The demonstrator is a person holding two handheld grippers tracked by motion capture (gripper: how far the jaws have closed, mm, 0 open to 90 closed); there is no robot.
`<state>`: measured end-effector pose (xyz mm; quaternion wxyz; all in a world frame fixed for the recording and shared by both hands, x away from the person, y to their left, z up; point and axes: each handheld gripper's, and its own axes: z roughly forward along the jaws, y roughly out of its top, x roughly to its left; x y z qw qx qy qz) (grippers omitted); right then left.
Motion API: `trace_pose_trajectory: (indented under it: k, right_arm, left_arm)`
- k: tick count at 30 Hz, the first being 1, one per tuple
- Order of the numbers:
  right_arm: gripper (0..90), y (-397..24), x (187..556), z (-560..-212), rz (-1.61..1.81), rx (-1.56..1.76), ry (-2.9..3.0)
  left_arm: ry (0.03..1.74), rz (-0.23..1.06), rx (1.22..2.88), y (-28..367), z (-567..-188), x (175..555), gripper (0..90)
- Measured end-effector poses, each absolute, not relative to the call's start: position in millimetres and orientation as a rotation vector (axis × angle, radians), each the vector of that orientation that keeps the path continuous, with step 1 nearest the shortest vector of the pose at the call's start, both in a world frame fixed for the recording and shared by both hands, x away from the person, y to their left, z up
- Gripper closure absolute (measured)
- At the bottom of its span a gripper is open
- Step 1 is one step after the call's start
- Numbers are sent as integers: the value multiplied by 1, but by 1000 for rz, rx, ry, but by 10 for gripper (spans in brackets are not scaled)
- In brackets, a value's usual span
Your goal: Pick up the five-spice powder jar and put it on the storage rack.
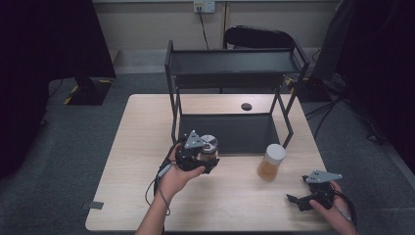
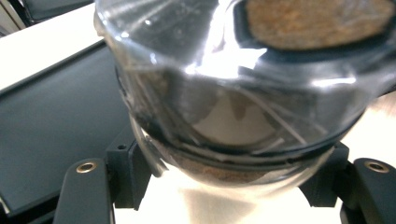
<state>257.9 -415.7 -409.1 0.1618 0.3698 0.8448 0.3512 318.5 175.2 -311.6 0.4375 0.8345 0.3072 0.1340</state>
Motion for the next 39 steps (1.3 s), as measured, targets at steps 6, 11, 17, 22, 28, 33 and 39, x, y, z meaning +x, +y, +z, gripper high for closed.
trace_pose_trajectory:
  k: [6, 11, 17, 22, 28, 33, 39]
  right_arm:
    - [0, -416, 258, -409, 1003, 1056, 2411]
    - [0, -416, 258, -409, 1003, 1056, 2411]
    - [0, -416, 258, -409, 1003, 1056, 2411]
    - [0, -416, 258, -409, 1002, 1056, 2411]
    - [0, -416, 258, -409, 1002, 1056, 2411]
    - [0, -416, 258, -409, 1003, 1056, 2411]
    - [0, -416, 258, -409, 1003, 1056, 2411]
  left_arm:
    - [757, 329, 2081, 171, -301, 325, 313]
    - [754, 330, 2080, 169, -292, 329, 313]
    - [748, 341, 2073, 169, -279, 336, 313]
    - [746, 355, 2070, 167, -267, 340, 313]
    - [737, 367, 2061, 165, -253, 344, 313]
    - [735, 372, 2055, 166, -244, 347, 313]
    - [734, 398, 2056, 162, -227, 350, 313]
